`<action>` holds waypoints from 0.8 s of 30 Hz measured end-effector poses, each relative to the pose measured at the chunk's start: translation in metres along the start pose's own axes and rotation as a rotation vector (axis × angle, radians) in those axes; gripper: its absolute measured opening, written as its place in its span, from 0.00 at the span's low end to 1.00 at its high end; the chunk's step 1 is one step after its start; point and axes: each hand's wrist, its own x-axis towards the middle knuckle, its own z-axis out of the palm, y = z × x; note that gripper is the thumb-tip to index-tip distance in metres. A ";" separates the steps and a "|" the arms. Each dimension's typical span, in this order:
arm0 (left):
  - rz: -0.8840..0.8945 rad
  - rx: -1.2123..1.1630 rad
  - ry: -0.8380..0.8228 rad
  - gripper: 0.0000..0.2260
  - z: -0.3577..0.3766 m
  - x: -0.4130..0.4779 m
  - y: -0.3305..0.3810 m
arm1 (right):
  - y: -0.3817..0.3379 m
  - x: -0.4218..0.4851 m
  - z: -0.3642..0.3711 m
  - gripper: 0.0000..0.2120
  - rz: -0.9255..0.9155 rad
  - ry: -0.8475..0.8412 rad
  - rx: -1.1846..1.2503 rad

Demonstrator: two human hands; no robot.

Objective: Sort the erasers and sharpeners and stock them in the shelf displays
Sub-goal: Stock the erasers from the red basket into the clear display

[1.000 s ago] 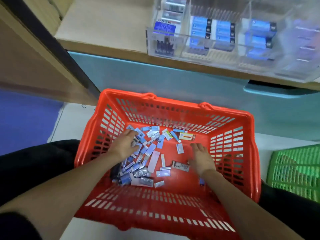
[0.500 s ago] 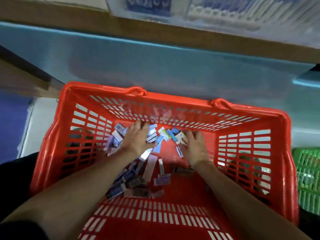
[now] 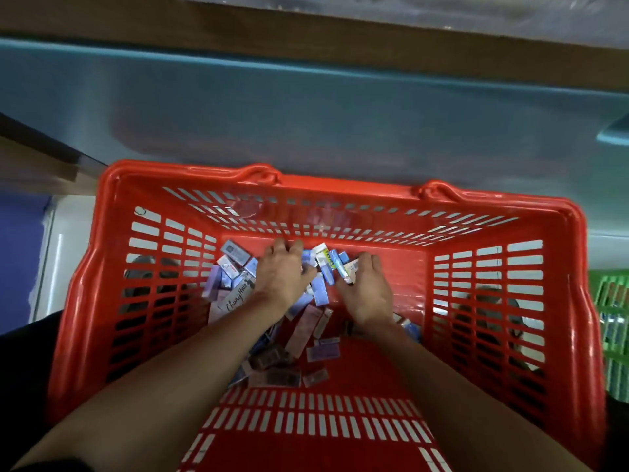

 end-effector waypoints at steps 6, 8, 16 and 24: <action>0.124 -0.101 -0.005 0.14 0.009 -0.008 0.003 | 0.006 -0.016 -0.007 0.18 0.085 0.095 0.192; 0.102 -0.107 -0.019 0.13 0.008 -0.011 0.005 | 0.008 -0.022 -0.008 0.17 0.133 0.112 0.334; 0.061 -0.299 -0.134 0.12 -0.011 -0.022 0.003 | 0.008 -0.047 -0.025 0.09 0.139 0.004 0.627; 0.188 -0.408 -0.120 0.14 -0.072 -0.074 0.019 | -0.024 -0.082 -0.080 0.10 -0.040 -0.013 0.602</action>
